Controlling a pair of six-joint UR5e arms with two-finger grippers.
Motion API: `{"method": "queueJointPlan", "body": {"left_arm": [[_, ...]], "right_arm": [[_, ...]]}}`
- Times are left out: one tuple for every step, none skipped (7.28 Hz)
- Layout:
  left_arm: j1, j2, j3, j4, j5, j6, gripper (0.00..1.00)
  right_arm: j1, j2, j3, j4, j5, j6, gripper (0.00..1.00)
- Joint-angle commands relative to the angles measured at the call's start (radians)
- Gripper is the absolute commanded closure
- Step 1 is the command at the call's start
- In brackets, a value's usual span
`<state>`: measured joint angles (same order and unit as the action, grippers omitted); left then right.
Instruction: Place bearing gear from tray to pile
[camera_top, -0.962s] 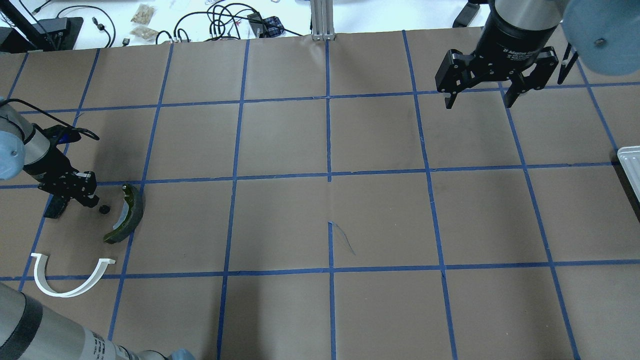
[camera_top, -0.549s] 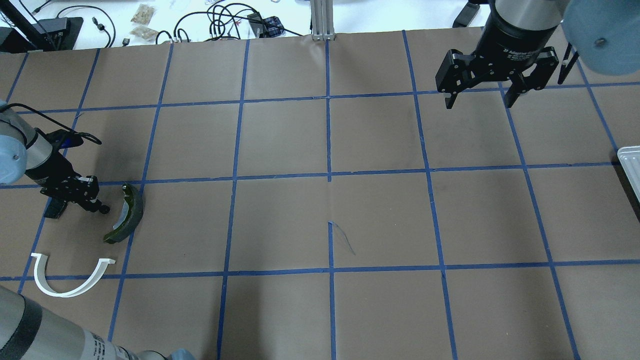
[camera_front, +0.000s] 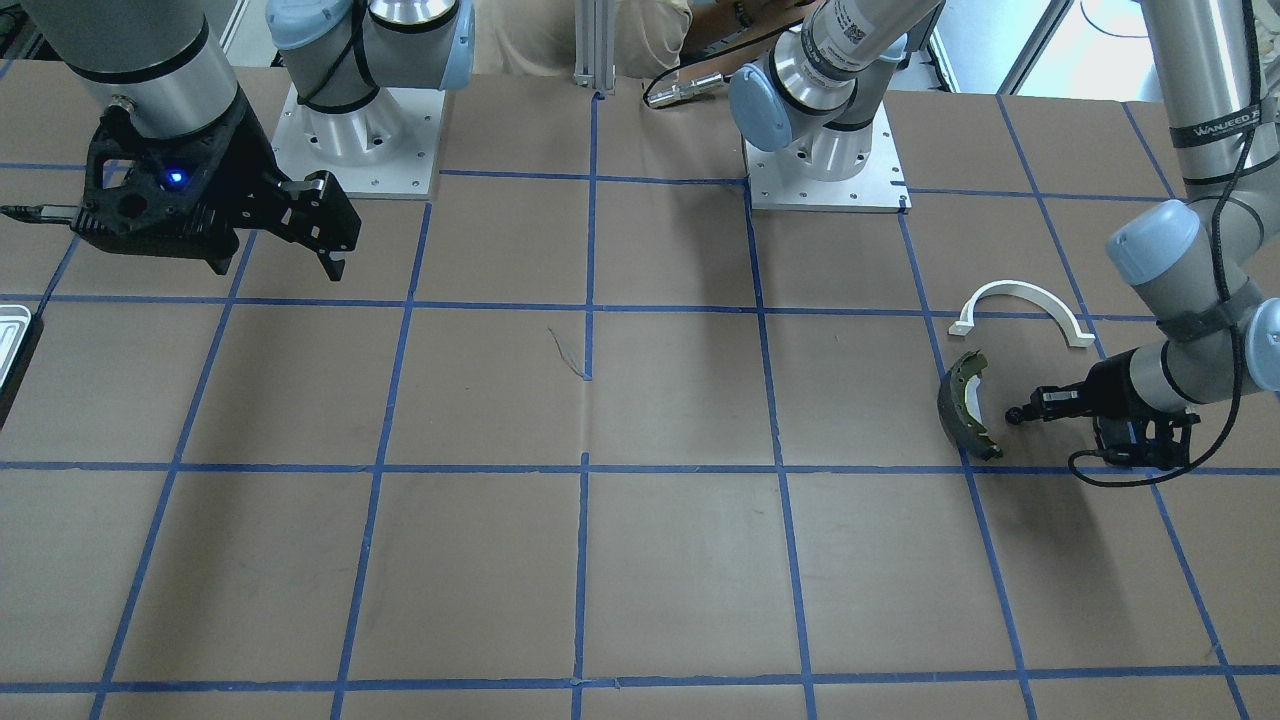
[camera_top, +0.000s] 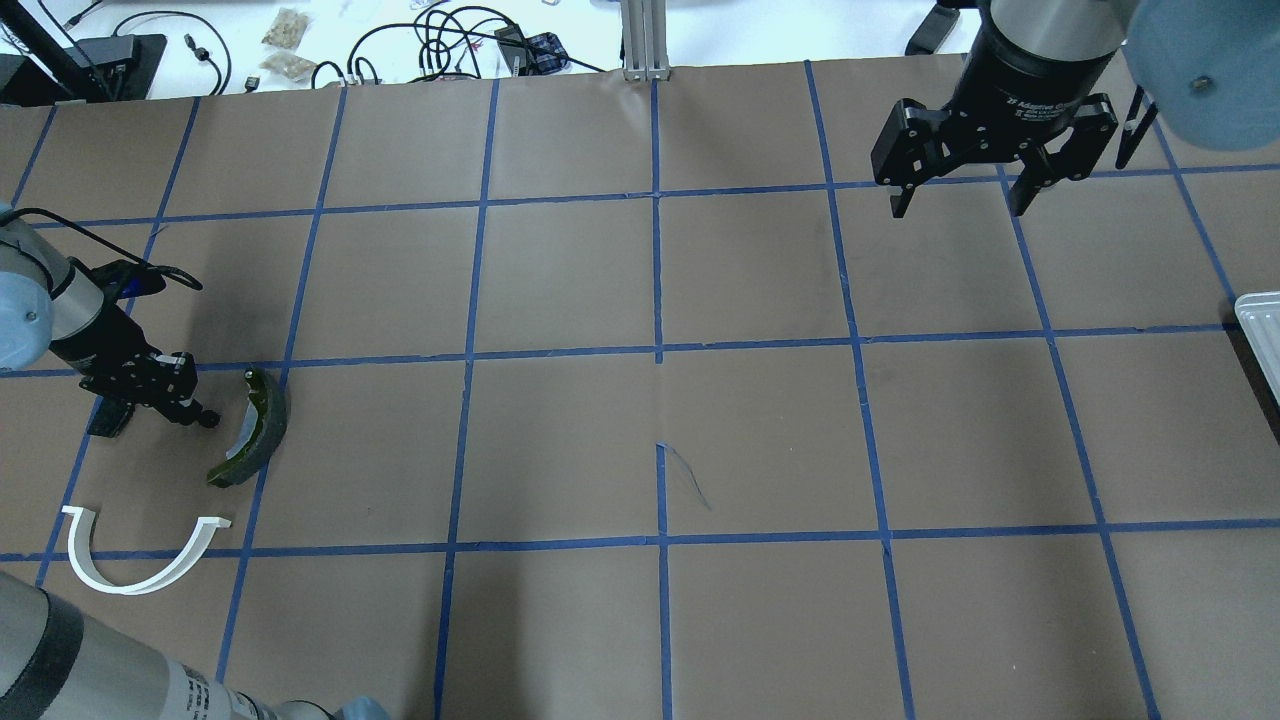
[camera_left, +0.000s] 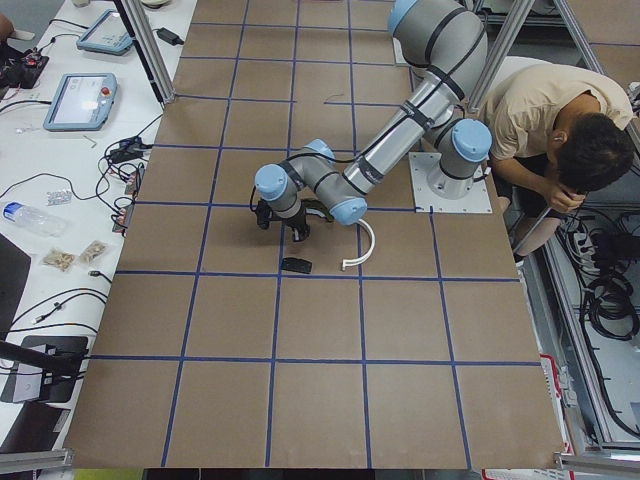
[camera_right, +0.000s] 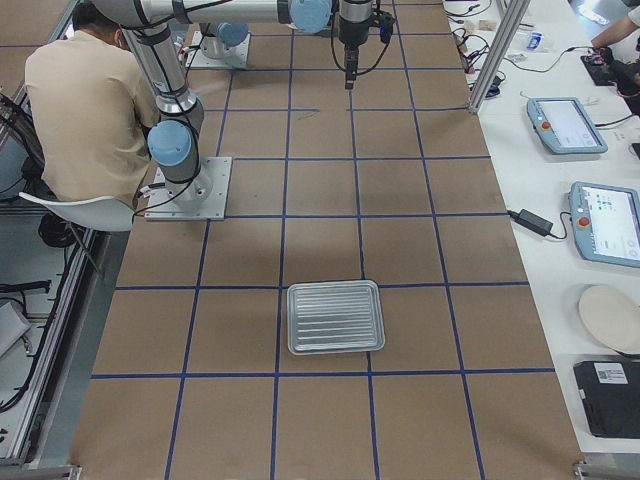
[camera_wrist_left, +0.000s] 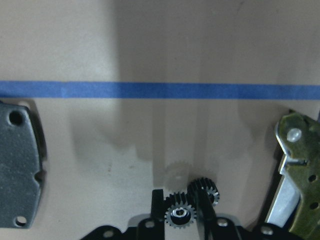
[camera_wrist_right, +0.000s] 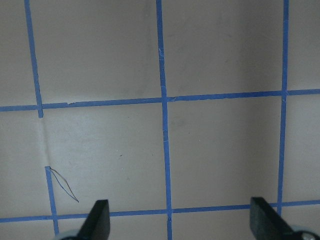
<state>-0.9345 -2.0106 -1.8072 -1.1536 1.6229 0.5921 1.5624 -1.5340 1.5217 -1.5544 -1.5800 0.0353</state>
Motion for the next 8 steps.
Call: {"method": "queueJointPlan", "body": {"left_arm": [[0.003,-0.003,0.000,0.000,0.000,0.000,0.63],[0.003,-0.002,0.002,0.000,0.002,0.000,0.48],[0.003,0.001,0.003,0.000,0.002,-0.002,0.26],[0.000,0.007,0.008,-0.006,0.003,-0.002,0.13],[-0.001,0.015,0.015,-0.015,0.003,-0.003,0.07],[-0.006,0.033,0.028,-0.032,0.002,-0.005,0.00],[-0.023,0.058,0.057,-0.076,-0.008,-0.015,0.00],[-0.049,0.097,0.119,-0.171,-0.014,-0.017,0.00]], "right_arm": [[0.001,0.000,0.000,-0.001,0.000,0.000,0.00],[0.001,0.000,0.000,0.000,0.000,0.000,0.00],[-0.001,0.000,0.000,0.002,0.000,0.000,0.00],[0.001,0.000,0.000,0.002,0.000,0.000,0.00],[-0.001,0.000,0.000,-0.001,0.000,0.000,0.00],[-0.001,0.000,0.000,0.000,0.000,0.000,0.00],[0.001,0.000,0.000,-0.001,0.000,0.000,0.00],[-0.001,0.000,0.000,0.000,0.000,0.000,0.00]]}}
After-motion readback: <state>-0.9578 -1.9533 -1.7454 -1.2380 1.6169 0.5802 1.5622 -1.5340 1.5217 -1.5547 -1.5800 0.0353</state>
